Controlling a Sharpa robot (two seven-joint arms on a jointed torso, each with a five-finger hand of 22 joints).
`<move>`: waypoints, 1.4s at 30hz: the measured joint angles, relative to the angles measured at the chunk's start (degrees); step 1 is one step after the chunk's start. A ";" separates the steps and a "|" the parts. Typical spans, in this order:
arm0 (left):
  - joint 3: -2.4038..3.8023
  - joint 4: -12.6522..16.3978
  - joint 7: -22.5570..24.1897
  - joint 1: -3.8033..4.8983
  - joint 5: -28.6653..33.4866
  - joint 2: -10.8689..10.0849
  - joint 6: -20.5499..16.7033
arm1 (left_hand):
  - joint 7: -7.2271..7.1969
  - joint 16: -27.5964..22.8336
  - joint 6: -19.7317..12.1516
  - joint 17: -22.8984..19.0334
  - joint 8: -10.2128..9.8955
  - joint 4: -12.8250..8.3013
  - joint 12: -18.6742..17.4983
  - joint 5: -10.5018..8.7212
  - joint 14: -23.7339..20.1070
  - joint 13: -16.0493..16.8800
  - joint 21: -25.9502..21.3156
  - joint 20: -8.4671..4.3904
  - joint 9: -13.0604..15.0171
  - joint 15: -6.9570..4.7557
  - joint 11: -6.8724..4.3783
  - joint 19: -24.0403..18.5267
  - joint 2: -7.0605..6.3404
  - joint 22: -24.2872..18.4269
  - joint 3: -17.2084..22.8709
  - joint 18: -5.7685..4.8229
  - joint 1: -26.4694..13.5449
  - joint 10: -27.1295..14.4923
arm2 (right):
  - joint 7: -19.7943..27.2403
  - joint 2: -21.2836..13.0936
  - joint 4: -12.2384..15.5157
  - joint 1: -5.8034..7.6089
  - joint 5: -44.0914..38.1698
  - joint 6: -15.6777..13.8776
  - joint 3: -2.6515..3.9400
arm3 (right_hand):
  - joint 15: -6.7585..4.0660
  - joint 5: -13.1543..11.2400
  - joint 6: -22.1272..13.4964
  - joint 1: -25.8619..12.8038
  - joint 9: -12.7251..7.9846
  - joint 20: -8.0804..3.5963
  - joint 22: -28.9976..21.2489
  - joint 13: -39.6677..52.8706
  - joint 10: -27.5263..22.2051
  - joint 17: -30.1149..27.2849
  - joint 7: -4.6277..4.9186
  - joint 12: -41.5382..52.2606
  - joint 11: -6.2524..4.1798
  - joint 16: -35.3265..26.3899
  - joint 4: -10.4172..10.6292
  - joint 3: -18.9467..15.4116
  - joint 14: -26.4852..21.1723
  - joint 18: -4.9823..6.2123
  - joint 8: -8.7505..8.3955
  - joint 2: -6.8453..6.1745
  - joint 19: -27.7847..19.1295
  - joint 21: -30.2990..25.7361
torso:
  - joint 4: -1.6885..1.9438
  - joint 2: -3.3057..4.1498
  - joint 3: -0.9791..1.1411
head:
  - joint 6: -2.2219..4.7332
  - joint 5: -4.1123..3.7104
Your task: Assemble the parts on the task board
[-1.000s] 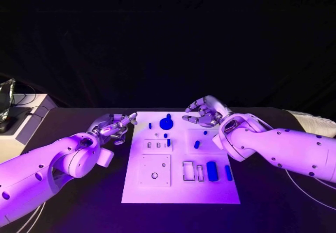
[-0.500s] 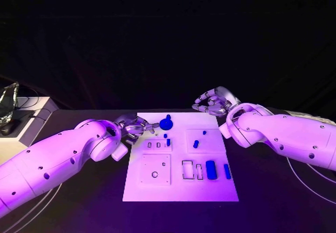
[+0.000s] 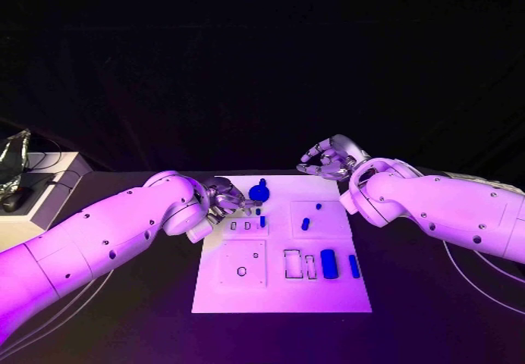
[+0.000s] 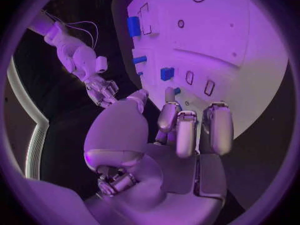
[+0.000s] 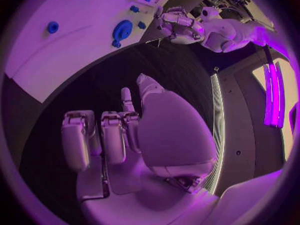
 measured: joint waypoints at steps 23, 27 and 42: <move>-0.99 -2.96 -3.55 2.19 -4.53 4.31 6.36 | 0.42 0.00 0.02 -0.01 -1.97 0.06 -0.10 0.00 0.21 0.04 0.35 0.41 1.55 0.21 0.60 0.41 -3.18 0.38 6.86 -0.87 0.48 -0.63 | -2.45 0.62 -0.80 0.00 -2.12 0.97 -0.01 | 0.00 0.38 -0.18 -0.02 0.22 0.00 0.04 -0.02 0.00 0.00 0.19 0.00 0.00 0.00 0.00 0.31 0.00 0.00 0.00 -0.44 0.00 0.00 | 0.04 0.19 -0.08 | -0.48 -0.47; -1.00 -3.16 -4.04 2.24 -5.00 4.59 7.22 | 0.42 -0.01 0.02 -0.01 -1.97 0.15 -0.10 0.00 0.21 0.03 0.35 0.42 1.66 0.21 0.60 0.41 -3.26 0.38 6.95 -0.87 -0.05 -0.63 | -2.60 0.67 -0.89 0.00 -2.24 1.02 -0.02 | 0.00 0.38 -0.18 -0.02 0.22 0.00 0.04 -0.02 0.00 0.00 0.19 0.00 0.00 0.00 0.00 0.31 0.00 0.00 0.00 -0.44 0.00 0.00 | 0.05 0.23 -0.10 | -0.58 -0.38; -1.00 -5.37 -4.84 2.29 -5.80 6.15 9.23 | 0.42 -0.01 0.02 -0.02 -1.97 0.22 -0.41 0.00 0.21 -0.43 0.35 0.41 1.76 0.22 0.57 0.41 -3.03 0.37 7.01 -0.86 -0.27 -1.06 | -2.94 0.95 -1.11 -0.01 -2.44 1.24 -0.03 | 0.00 0.38 -0.18 -0.02 0.31 0.00 0.03 -0.01 0.00 0.00 0.19 0.00 0.00 0.00 0.00 0.31 0.00 0.01 0.00 -0.44 0.00 0.00 | 0.05 0.26 -0.21 | -0.90 -0.30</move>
